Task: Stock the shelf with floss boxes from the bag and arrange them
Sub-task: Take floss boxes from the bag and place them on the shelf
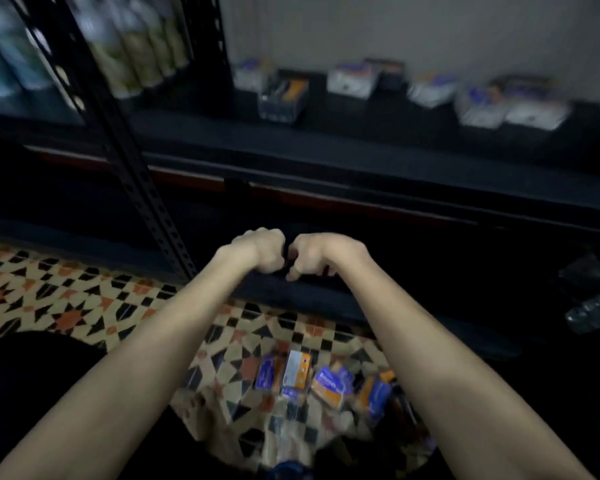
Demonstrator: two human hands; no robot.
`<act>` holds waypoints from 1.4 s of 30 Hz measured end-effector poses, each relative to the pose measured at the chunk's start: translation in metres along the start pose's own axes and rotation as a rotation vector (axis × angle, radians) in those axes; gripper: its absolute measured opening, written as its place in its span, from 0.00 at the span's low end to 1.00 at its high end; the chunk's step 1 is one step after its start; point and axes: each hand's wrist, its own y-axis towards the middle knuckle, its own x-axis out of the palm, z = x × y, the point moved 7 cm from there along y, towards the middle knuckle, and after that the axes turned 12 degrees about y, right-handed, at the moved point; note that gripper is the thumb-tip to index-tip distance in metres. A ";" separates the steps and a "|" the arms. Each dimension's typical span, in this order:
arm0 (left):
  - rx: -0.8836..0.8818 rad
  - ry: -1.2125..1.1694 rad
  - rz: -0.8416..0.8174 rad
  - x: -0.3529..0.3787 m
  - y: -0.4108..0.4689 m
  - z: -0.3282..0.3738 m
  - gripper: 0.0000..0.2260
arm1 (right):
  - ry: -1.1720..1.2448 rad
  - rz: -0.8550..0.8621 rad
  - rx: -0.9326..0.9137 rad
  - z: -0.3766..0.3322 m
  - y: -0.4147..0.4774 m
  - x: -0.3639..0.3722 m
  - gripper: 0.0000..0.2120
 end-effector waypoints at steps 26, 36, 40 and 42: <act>-0.202 -0.008 0.645 -0.214 0.048 -0.026 0.27 | -0.208 0.817 -0.018 -0.011 0.040 -0.277 0.34; -0.228 -0.015 0.601 -0.213 0.028 -0.024 0.31 | -0.264 0.751 -0.009 -0.037 0.003 -0.271 0.31; -0.261 -0.003 0.575 -0.208 -0.014 -0.025 0.27 | -0.283 0.646 -0.033 -0.066 -0.046 -0.243 0.26; -0.297 -0.015 0.533 -0.202 -0.039 -0.032 0.31 | -0.314 0.582 -0.063 -0.085 -0.069 -0.221 0.21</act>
